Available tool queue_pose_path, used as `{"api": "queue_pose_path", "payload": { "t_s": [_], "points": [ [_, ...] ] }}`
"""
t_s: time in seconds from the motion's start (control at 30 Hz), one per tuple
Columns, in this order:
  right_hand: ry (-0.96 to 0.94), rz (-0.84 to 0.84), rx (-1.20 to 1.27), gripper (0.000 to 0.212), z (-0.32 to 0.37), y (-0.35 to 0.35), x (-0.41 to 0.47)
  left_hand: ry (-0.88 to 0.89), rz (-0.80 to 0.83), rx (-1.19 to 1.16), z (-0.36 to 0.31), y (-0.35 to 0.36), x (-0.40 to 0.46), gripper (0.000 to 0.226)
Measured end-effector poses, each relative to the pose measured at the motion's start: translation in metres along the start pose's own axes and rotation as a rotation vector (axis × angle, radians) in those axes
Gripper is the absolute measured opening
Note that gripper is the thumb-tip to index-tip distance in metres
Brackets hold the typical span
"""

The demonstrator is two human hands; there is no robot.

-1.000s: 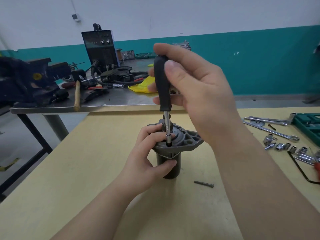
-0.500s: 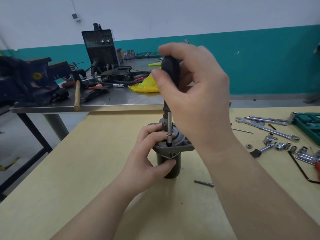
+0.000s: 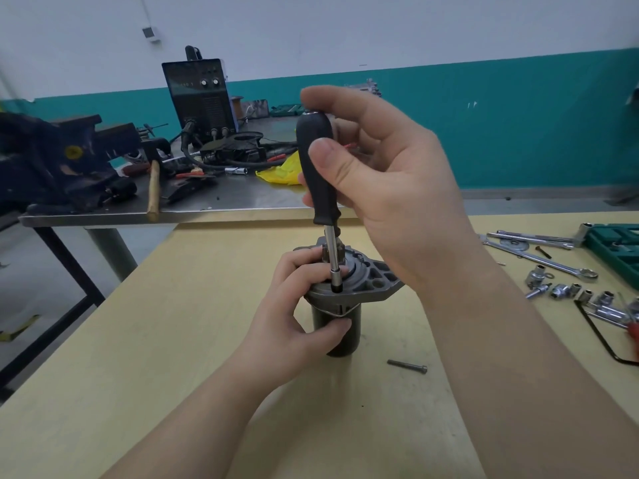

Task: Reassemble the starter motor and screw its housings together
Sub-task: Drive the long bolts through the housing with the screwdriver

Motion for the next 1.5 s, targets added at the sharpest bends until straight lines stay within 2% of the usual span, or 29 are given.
{"api": "queue_pose_path", "payload": {
  "t_s": [0.17, 0.23, 0.4, 0.5, 0.57, 0.7, 0.8, 0.9, 1.0, 1.07, 1.17, 1.27, 1.37, 1.5],
  "points": [
    [0.065, 0.072, 0.049, 0.03, -0.001, -0.002, 0.0, -0.001, -0.002, 0.004, 0.0, 0.0, 0.0, 0.057],
    [0.04, 0.041, 0.018, 0.028, 0.001, -0.002, 0.001, -0.003, -0.004, -0.001, 0.0, 0.0, 0.0, 0.057],
    [-0.248, -0.195, -0.309, 0.03, 0.0, 0.008, -0.004, -0.01, -0.008, -0.007, 0.001, 0.001, 0.0, 0.055],
    [-0.34, -0.25, -0.421, 0.032, -0.001, 0.012, -0.008, -0.024, -0.011, -0.012, 0.0, 0.002, 0.0, 0.052],
    [-0.275, -0.203, -0.357, 0.032, 0.001, 0.009, -0.006, -0.009, -0.018, -0.028, -0.001, 0.002, 0.0, 0.049],
    [0.039, 0.058, -0.024, 0.033, 0.005, -0.005, 0.0, -0.003, -0.027, -0.048, -0.003, 0.002, 0.001, 0.045],
    [0.166, 0.215, 0.164, 0.035, 0.007, -0.011, 0.001, -0.006, -0.036, -0.052, -0.004, 0.003, 0.002, 0.044],
    [0.264, 0.25, 0.307, 0.043, 0.003, -0.01, 0.002, -0.009, -0.039, -0.062, -0.003, 0.004, 0.001, 0.041],
    [0.332, 0.194, 0.355, 0.042, 0.0, -0.009, 0.004, -0.009, -0.04, -0.065, -0.002, 0.003, -0.001, 0.04],
    [0.267, 0.091, 0.227, 0.033, 0.002, -0.006, 0.003, -0.011, -0.037, -0.064, -0.002, 0.003, -0.001, 0.039],
    [0.012, -0.104, -0.131, 0.027, 0.004, 0.002, -0.002, -0.035, -0.041, -0.078, -0.002, 0.003, -0.001, 0.039],
    [-0.143, -0.21, -0.269, 0.028, 0.004, 0.009, -0.007, -0.052, -0.037, -0.09, -0.001, 0.003, 0.0, 0.037],
    [-0.169, -0.175, -0.277, 0.04, 0.003, 0.007, -0.005, -0.056, -0.032, -0.095, -0.002, 0.003, 0.0, 0.038],
    [-0.078, -0.04, -0.166, 0.031, 0.003, -0.001, -0.001, -0.052, -0.031, -0.09, -0.005, 0.003, 0.001, 0.038]
  ]
}}
Point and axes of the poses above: each hand's wrist, its own x-axis towards the middle knuckle, its own y-axis out of the palm, z = x × y, the point moved 1 cm from there along x, towards the middle knuckle, and after that the axes turned 14 degrees about -z, right-handed, at the moved point
